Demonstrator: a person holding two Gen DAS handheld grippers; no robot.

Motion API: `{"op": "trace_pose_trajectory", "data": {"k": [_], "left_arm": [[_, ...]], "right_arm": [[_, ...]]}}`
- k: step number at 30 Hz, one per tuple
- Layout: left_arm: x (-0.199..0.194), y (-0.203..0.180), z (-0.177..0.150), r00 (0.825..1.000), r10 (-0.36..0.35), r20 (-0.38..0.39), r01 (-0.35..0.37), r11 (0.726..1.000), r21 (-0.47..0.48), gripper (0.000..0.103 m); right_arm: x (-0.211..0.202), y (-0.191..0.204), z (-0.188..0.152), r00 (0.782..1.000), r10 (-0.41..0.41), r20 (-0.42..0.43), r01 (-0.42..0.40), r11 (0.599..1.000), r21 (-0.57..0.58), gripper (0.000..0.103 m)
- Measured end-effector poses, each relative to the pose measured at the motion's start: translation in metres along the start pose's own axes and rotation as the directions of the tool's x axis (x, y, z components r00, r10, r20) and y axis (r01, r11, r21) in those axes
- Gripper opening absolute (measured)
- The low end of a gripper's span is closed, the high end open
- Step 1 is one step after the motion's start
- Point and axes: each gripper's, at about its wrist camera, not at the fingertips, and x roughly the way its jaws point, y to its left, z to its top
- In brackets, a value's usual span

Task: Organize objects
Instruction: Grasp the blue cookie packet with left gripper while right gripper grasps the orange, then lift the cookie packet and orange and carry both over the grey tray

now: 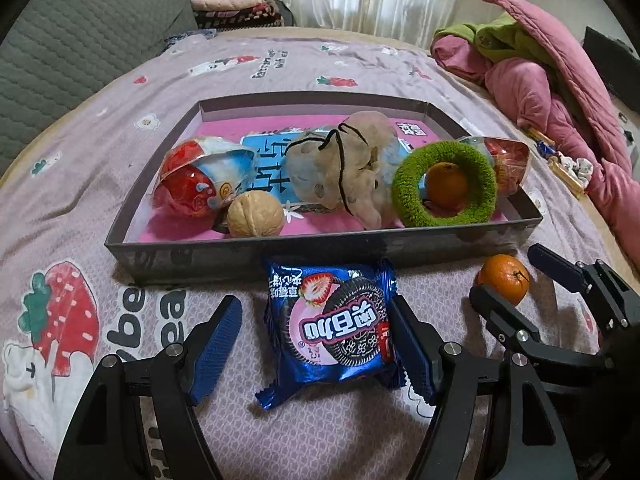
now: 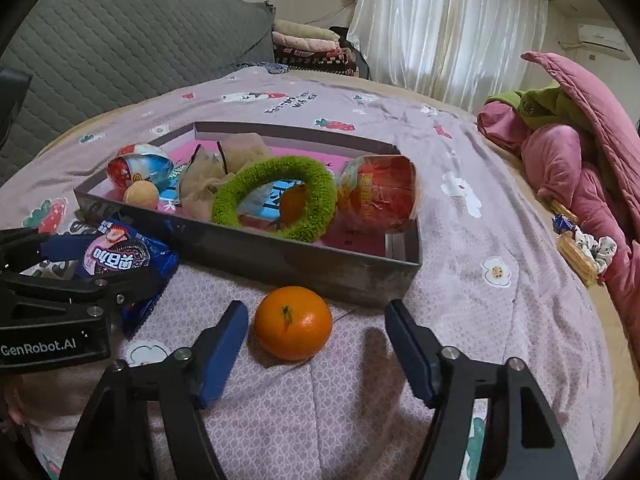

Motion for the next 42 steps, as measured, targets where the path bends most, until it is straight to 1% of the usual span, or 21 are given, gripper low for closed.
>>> {"op": "trace_pose_trajectory", "data": {"k": [6,9,11,13,15,16,18,21,24,32,37,39,42], "left_arm": [[0.004,0.0,0.001,1.0,-0.001,0.001,0.001,1.0,-0.002,0.075],[0.007,-0.001,0.003,1.0,-0.003,0.002,0.003,1.0,0.001,0.076],[0.009,-0.002,0.003,1.0,-0.002,0.001,0.002,1.0,0.002,0.076],[0.011,-0.004,0.004,1.0,0.001,0.001,-0.001,1.0,0.008,0.076],[0.013,-0.005,0.005,1.0,-0.001,-0.001,0.001,1.0,0.012,0.073],[0.013,-0.005,0.005,1.0,-0.008,0.001,0.008,1.0,0.01,0.071],[0.014,-0.006,0.005,1.0,-0.017,-0.001,0.017,1.0,0.011,0.06],[0.013,-0.008,0.004,1.0,-0.021,0.004,0.021,0.999,0.029,0.056],[0.011,-0.005,0.004,0.999,-0.041,0.004,0.041,0.999,0.021,0.054],[0.0,-0.002,0.0,0.998,-0.06,0.015,0.06,0.998,0.029,0.054],[-0.018,0.008,-0.001,0.996,-0.071,0.045,0.07,0.997,0.024,0.054],[-0.027,0.014,0.001,0.995,-0.076,0.067,0.075,0.997,0.012,0.054],[-0.041,0.022,0.005,0.992,-0.061,0.106,0.06,0.998,0.01,0.054]], "right_arm": [[0.004,0.004,0.0,1.0,0.006,-0.012,-0.006,1.0,-0.012,0.063],[0.007,0.005,0.001,1.0,0.013,-0.018,-0.014,1.0,-0.012,0.056],[0.007,0.007,0.001,1.0,0.016,-0.019,-0.017,1.0,-0.018,0.048],[0.008,0.009,0.002,1.0,0.018,-0.021,-0.018,0.999,-0.028,0.043],[0.008,0.011,0.001,0.999,0.023,-0.022,-0.024,0.999,-0.034,0.039],[0.008,0.012,0.001,1.0,0.022,-0.019,-0.023,0.999,-0.037,0.039],[0.007,0.011,0.001,1.0,0.027,-0.016,-0.027,0.999,-0.032,0.038],[0.005,0.008,0.0,0.999,0.04,-0.01,-0.04,0.999,-0.016,0.038],[0.004,0.008,0.0,0.999,0.043,-0.006,-0.043,0.999,-0.012,0.038],[-0.003,0.008,0.001,0.997,0.072,0.021,-0.072,0.997,-0.004,0.038],[-0.01,0.009,0.004,0.995,0.087,0.053,-0.087,0.996,-0.004,0.038],[-0.016,0.008,0.006,0.993,0.092,0.078,-0.092,0.996,-0.003,0.038],[-0.03,0.007,0.01,0.986,0.098,0.132,-0.098,0.995,-0.003,0.038]]}}
